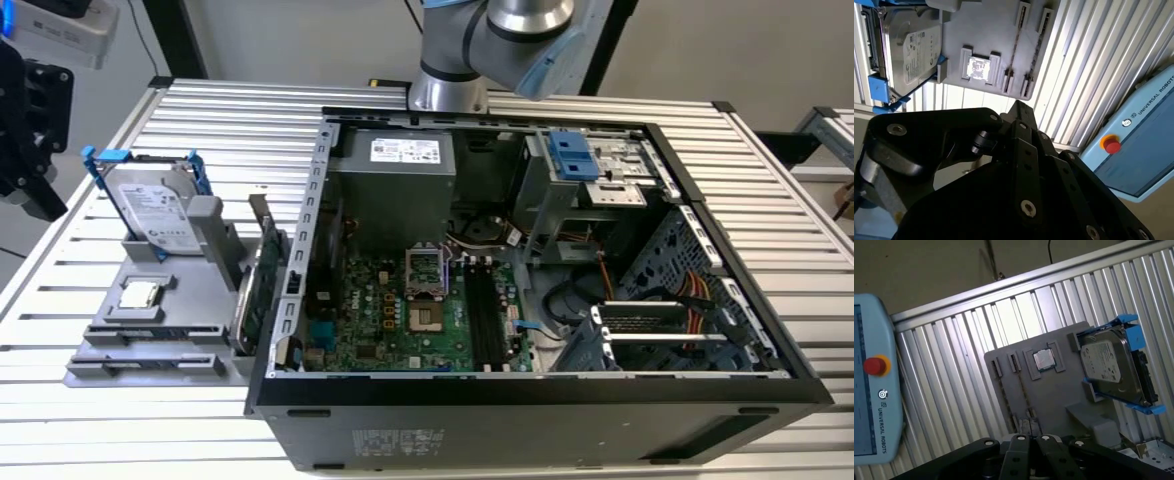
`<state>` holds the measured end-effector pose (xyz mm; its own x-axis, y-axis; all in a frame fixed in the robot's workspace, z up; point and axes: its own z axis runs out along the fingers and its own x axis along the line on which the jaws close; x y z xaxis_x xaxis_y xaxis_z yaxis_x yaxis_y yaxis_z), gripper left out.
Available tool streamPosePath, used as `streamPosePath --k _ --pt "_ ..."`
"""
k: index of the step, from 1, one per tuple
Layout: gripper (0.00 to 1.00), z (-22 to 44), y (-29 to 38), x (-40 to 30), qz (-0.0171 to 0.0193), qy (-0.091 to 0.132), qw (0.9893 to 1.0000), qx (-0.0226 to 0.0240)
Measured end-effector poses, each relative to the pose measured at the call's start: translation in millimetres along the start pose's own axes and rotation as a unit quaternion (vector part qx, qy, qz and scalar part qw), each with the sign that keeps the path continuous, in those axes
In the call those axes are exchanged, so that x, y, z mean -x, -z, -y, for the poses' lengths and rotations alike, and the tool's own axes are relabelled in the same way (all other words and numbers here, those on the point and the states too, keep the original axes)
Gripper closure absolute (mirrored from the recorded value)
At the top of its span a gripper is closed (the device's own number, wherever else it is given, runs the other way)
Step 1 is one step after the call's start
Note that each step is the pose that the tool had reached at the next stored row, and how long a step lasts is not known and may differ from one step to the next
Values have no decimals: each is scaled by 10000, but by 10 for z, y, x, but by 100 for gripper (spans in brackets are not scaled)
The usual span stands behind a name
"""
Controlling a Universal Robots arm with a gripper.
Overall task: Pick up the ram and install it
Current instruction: 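Pick up the ram and move it above insertion slot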
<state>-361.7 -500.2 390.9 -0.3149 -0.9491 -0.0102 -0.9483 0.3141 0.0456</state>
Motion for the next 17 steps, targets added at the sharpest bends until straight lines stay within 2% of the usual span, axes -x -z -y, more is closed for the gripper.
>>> streamPosePath --k 17 --pt "100 7 0 3 -7 160 9999 2"
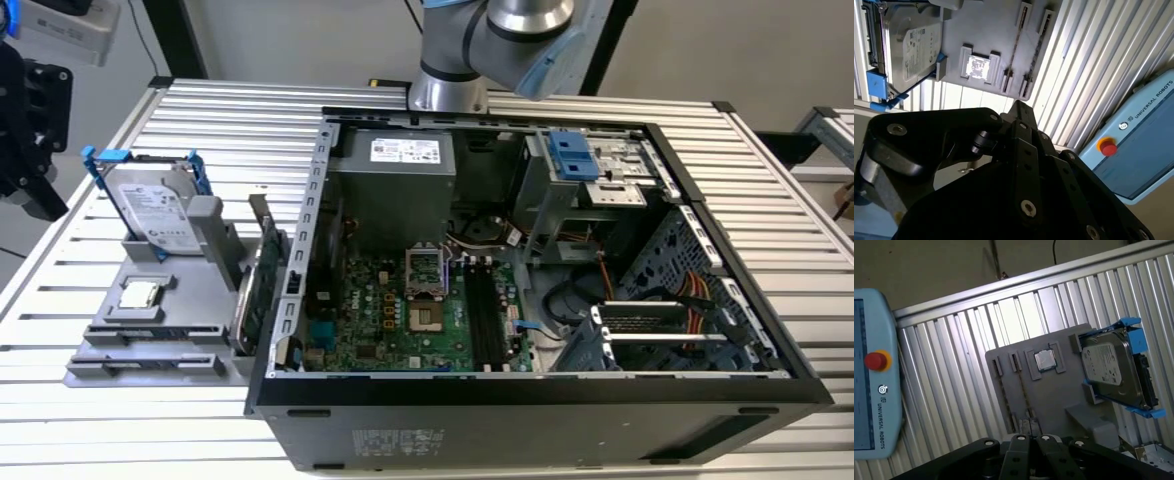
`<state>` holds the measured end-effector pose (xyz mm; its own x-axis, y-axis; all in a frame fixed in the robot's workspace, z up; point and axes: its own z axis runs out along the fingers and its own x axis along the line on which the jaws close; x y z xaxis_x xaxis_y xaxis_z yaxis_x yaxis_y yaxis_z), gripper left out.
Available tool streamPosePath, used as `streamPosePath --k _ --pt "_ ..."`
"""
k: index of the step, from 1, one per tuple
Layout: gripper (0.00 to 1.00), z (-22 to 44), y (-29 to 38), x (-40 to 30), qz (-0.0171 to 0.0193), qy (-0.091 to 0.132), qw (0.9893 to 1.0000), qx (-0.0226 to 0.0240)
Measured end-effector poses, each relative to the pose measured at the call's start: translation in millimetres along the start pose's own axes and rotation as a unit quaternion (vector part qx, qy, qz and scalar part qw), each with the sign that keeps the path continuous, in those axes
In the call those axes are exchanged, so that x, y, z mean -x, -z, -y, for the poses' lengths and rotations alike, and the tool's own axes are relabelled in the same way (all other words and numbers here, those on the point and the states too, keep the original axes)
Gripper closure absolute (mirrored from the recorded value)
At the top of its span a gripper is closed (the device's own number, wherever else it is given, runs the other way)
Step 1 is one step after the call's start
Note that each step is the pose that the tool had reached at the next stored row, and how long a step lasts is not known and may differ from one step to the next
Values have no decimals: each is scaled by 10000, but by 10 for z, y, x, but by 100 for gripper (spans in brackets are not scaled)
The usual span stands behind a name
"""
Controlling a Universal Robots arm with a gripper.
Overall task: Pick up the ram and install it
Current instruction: 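Pick up the ram and move it above insertion slot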
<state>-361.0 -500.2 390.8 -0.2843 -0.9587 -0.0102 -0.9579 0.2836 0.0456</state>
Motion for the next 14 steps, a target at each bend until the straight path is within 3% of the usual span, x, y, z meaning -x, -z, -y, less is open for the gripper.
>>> streamPosePath --k 14 --pt "100 6 0 1 -11 237 9997 3"
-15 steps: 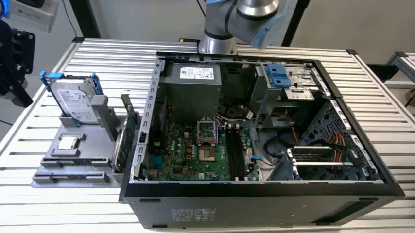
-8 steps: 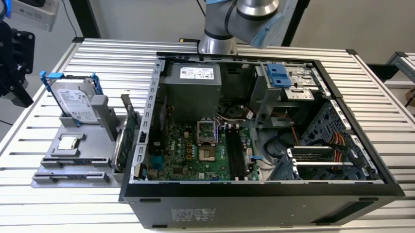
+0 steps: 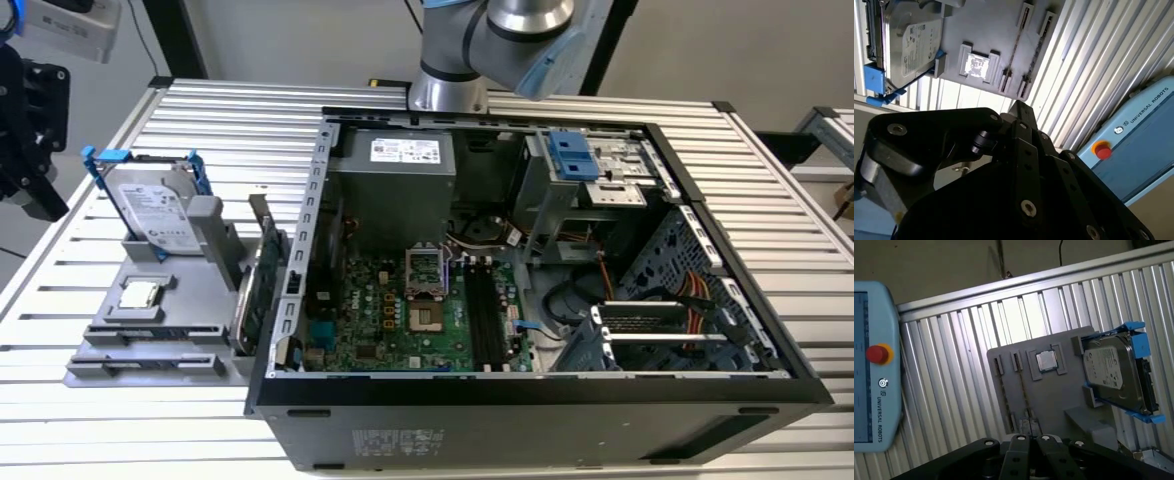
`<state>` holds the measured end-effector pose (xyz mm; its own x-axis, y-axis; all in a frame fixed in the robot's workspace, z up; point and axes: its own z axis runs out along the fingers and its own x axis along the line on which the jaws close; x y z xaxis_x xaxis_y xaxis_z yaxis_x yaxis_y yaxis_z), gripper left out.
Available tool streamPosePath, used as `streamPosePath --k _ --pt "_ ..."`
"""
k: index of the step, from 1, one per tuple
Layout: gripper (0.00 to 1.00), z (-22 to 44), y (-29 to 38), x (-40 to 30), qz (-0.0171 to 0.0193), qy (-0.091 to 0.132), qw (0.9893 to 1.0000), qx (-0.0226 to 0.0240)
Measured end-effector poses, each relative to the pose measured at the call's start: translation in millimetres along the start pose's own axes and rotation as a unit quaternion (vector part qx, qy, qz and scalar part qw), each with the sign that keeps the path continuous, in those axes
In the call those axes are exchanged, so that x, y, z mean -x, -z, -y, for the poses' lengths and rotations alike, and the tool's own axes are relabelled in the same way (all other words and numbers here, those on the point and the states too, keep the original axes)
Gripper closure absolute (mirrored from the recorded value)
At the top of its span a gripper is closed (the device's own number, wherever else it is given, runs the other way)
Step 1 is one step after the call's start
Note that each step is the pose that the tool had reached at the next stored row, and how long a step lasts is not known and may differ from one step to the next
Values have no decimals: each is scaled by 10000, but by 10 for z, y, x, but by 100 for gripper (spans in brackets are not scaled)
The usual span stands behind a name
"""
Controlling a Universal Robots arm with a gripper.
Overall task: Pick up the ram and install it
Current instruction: 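Pick up the ram and move it above insertion slot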
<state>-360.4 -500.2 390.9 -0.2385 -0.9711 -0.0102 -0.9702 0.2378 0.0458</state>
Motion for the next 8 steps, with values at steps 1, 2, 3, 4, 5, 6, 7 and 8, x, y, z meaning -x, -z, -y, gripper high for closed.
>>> streamPosePath --k 1,2,3,4,5,6,7,8 --pt "100 0 0 0 -1 19 10000 0" --pt "100 0 0 0 -2 38 10000 0" --pt "100 0 0 0 -2 57 10000 1" --pt "100 0 0 0 -4 76 10000 1" --pt "100 0 0 0 -5 97 10000 1" --pt "100 0 0 0 -5 116 9999 1" --pt "100 -2 0 1 -6 134 9999 1" --pt "100 -1 0 0 -7 153 9999 2"
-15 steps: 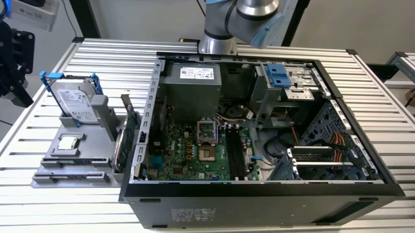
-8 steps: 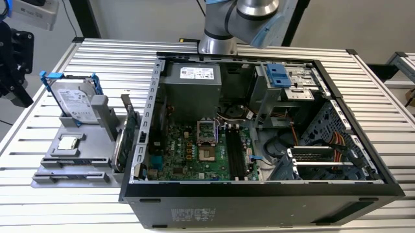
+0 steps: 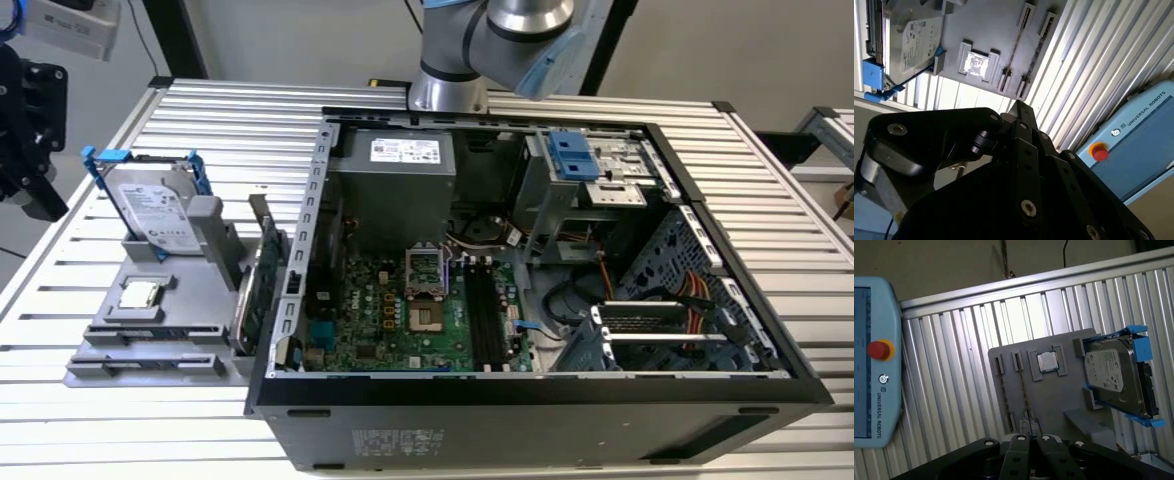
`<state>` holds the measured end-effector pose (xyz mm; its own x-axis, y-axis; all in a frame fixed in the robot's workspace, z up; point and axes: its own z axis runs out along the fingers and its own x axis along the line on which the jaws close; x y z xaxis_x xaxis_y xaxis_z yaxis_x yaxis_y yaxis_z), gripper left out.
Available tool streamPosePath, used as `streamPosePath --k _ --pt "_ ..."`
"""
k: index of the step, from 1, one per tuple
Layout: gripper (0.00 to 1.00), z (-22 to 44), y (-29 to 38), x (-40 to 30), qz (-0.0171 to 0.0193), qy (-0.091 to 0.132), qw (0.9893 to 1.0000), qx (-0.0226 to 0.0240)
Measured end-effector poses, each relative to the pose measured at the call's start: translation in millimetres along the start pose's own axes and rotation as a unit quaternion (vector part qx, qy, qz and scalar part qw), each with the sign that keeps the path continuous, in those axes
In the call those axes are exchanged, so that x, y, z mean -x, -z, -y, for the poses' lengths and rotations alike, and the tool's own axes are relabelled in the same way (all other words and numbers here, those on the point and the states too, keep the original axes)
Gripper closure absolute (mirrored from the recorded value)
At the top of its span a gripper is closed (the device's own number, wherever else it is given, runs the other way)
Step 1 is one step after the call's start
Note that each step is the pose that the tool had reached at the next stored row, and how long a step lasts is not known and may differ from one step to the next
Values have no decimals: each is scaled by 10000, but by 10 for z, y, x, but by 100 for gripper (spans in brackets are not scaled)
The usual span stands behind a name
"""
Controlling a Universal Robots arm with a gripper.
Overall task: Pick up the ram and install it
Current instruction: 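Pick up the ram and move it above insertion slot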
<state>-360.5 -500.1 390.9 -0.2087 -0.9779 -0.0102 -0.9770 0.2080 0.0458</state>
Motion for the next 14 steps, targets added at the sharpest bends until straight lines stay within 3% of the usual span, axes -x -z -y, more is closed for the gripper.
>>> streamPosePath --k 14 --pt "100 0 0 0 -11 241 9997 2"
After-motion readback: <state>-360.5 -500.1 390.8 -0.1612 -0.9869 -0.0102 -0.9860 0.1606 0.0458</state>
